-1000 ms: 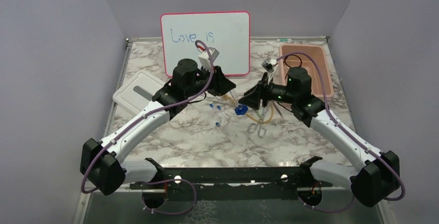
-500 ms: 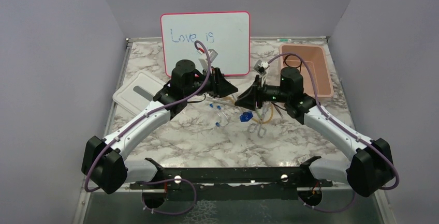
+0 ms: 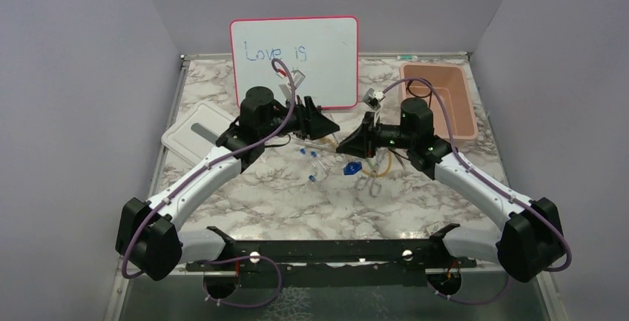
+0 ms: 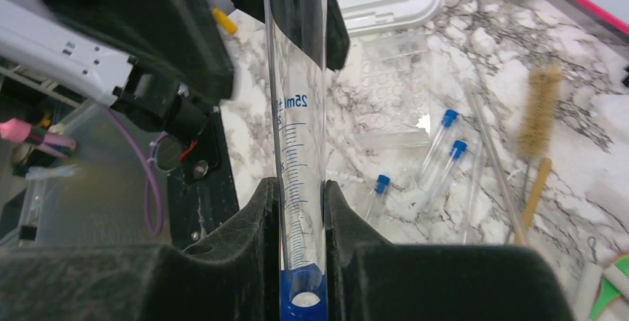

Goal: Organize the chemistry lab equipment

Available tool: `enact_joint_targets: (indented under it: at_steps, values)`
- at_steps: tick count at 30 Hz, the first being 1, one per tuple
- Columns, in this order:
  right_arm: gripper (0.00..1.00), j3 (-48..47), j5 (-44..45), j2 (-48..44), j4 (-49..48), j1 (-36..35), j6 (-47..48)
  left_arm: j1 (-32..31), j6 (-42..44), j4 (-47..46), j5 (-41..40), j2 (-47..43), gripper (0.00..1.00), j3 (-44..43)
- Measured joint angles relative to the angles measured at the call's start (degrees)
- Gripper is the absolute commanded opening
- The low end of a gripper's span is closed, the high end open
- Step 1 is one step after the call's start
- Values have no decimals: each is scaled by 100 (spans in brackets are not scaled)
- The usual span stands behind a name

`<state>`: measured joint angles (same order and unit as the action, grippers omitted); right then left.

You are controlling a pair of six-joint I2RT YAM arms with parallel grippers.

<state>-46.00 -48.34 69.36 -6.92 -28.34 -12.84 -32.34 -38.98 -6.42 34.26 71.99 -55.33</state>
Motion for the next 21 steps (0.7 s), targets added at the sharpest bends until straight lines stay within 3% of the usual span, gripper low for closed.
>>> enact_joint_targets:
  at_steps: [4, 7, 13, 17, 21]
  values:
    - [5, -162, 623, 0, 203, 0, -55, 122, 306, 247, -219, -212, 79, -31]
    - [5, -426, 1390, -61, 409, -7, -109, 229, 883, 1054, -1104, -603, 92, -332]
    - [8, -1143, 3270, -337, 820, -7, -79, 275, 1775, 1471, -3246, -2350, 96, -190]
    - [8, -2063, 4677, -103, 1353, 35, 122, 275, 2074, 1248, -3783, -3060, 96, 210]
    - [9, -2835, 5589, 319, 1862, 389, 361, 275, 2199, 1298, -3985, -2896, 96, 730]
